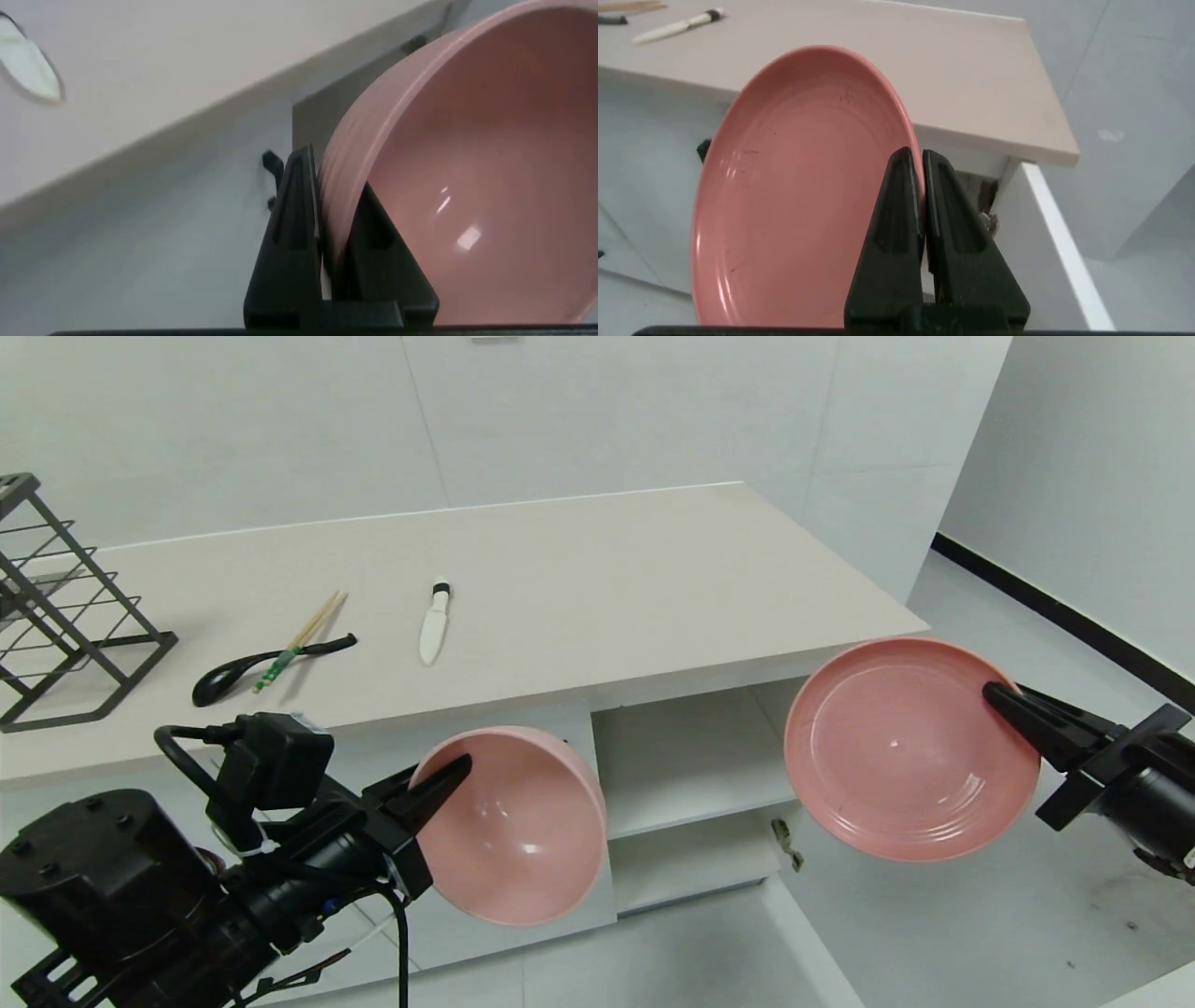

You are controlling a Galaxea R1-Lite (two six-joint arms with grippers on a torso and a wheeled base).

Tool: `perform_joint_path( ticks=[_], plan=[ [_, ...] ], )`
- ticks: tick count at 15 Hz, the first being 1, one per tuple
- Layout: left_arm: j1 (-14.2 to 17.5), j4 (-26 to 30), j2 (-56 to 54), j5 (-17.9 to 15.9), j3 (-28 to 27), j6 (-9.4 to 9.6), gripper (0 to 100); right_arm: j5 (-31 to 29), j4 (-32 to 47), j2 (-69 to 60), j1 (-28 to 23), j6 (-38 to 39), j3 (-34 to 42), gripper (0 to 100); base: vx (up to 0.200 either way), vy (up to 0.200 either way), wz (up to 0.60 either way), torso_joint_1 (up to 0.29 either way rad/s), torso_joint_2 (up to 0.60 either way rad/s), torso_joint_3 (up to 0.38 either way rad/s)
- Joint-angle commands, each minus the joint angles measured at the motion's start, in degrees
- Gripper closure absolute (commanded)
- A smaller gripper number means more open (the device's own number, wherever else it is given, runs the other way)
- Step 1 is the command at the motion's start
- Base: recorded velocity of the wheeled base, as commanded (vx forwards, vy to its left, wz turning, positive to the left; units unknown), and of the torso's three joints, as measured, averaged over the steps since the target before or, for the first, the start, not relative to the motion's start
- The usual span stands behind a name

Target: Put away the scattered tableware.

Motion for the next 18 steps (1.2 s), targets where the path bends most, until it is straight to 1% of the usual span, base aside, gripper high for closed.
perform_joint_path(
  ticks=[1, 3, 11, 12, 13, 14, 15, 18],
  plan=[
    [0.0, -0.1, -0.2, -0.1, 1.0, 0.08, 100, 0.0, -0.1, 0.1, 0.1, 0.0, 0.2, 100, 0.000, 0.000, 0.00, -0.261, 0.51, 0.246],
    [0.0, -0.1, 0.1, -0.1, 1.8, 0.52, 100, 0.0, -0.1, 0.1, 0.1, -0.1, 0.3, 100, 0.000, 0.000, 0.00, -0.251, 0.49, 0.234],
    [0.0, -0.1, 0.2, -0.1, 2.5, 0.61, 100, 0.0, -0.1, 0.5, 0.2, -0.2, 0.7, 100, 0.000, 0.000, 0.00, -0.251, 0.46, 0.207],
    [0.0, -0.1, 0.5, -0.1, 2.5, 1.05, 100, 0.0, -0.1, 0.5, 0.2, -0.5, 0.7, 100, 0.000, 0.000, 0.00, -0.251, 0.32, 0.115],
    [0.0, -0.1, 0.7, -0.1, 2.5, 2.01, 100, 0.0, -0.1, 0.6, 0.2, -1.0, 0.8, 100, 0.000, 0.000, 0.00, -0.246, 0.35, 0.115],
    [0.0, -0.1, 1.1, -0.1, 3.1, 3.07, 100, 0.0, -0.1, 1.0, 0.5, -1.2, 1.1, 100, 0.000, 0.000, 0.00, -0.256, 0.33, 0.119],
    [0.0, -0.1, 1.2, -0.1, 3.4, 3.42, 100, 0.0, -0.1, 1.1, 2.0, -1.2, 1.5, 100, 0.000, 0.000, 0.00, -0.261, 0.31, 0.119],
    [0.0, -0.1, 1.2, -0.1, 3.2, 3.42, 100, 0.0, -0.1, 1.2, 5.9, -1.2, 1.9, 100, 0.000, 0.000, 0.00, -0.191, 0.31, 0.119]
  ],
)
